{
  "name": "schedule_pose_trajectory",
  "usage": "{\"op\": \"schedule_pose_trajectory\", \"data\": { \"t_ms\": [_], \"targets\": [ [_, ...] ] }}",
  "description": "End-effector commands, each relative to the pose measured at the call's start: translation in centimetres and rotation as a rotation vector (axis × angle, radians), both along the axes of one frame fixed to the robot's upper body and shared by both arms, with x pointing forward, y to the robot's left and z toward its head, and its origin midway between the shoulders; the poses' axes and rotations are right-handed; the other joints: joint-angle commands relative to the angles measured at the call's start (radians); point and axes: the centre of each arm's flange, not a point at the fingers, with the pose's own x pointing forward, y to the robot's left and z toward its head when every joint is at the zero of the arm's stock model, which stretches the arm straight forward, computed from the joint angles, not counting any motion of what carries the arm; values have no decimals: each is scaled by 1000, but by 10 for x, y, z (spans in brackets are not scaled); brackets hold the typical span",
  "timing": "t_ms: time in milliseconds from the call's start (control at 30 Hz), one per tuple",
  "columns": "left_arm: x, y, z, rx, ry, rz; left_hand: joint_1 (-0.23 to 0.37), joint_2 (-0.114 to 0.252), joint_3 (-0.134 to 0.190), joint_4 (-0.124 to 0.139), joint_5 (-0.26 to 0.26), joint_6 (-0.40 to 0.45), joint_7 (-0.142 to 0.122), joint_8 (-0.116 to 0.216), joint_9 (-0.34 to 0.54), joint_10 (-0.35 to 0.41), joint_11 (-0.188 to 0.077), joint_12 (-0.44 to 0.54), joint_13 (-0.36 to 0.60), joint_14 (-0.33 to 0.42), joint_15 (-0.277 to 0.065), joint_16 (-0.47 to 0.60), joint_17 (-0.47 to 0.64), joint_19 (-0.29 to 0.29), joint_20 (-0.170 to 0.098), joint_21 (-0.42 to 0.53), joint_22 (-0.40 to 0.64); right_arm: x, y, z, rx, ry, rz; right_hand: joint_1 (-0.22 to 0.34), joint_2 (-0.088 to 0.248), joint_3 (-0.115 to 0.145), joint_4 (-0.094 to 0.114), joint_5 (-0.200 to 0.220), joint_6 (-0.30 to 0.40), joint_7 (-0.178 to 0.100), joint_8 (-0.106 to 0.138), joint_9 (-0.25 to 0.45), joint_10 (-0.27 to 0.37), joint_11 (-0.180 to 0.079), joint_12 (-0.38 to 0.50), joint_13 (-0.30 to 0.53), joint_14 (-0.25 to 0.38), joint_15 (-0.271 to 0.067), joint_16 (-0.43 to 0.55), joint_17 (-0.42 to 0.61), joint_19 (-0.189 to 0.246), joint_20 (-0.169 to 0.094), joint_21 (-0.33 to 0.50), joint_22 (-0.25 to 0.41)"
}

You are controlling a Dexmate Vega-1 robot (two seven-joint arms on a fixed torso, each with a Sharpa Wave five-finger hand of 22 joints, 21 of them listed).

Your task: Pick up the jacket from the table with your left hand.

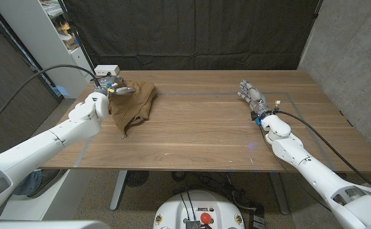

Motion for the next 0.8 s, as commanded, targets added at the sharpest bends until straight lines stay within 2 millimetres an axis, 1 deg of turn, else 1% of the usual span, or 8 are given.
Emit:
{"op": "schedule_pose_trajectory", "data": {
  "t_ms": [33,267,567,700,800],
  "targets": [
    [11,-2,-16,-18,33,-12,8,-6,-2,-3,11,4,5,0,3,-6,2,-3,-1,5,-4,-1,-1,9,-1,-3,2,2,4,3,-15,2,6,-3,10,-3,-2,1,10,2,3,4,6,1,2,6,7,0,8,0,-2,1,-1,2],
    [18,-4,-25,-35,57,-12,13,-8,-4,-4,16,-1,4,-3,3,-16,2,-7,-1,-3,-2,-5,0,11,-1,-6,1,3,3,4,-19,2,8,-4,10,-4,-2,1,11,2,3,4,7,-1,2,6,9,-1,9,0,-3,0,-1,2],
    [25,-11,-34,-46,88,-17,16,-9,-5,-5,20,-4,6,-6,3,-21,0,-9,-1,-5,-2,-6,0,13,-1,-8,1,5,0,0,-14,10,9,-3,10,-4,-3,1,12,-1,2,4,9,-2,2,6,10,-1,8,-1,-4,2,-1,2],
    [28,-15,-38,-47,110,-17,19,-10,-6,-5,22,-11,3,-9,4,-23,0,-10,-1,-6,-2,-7,0,14,-1,-9,1,5,-2,-2,-12,12,10,-3,10,-5,-4,1,13,-1,2,4,10,-3,3,6,11,-1,9,-1,-5,2,-2,2],
    [30,-17,-42,-46,123,-24,23,-11,-7,-6,26,-26,-6,-15,4,-28,2,-12,-1,-3,-3,-6,0,15,-1,-11,1,5,-2,-3,-12,15,13,-3,10,-5,-4,1,13,-1,2,4,11,-2,3,6,11,0,9,-1,-5,3,-1,2]
  ]
}}
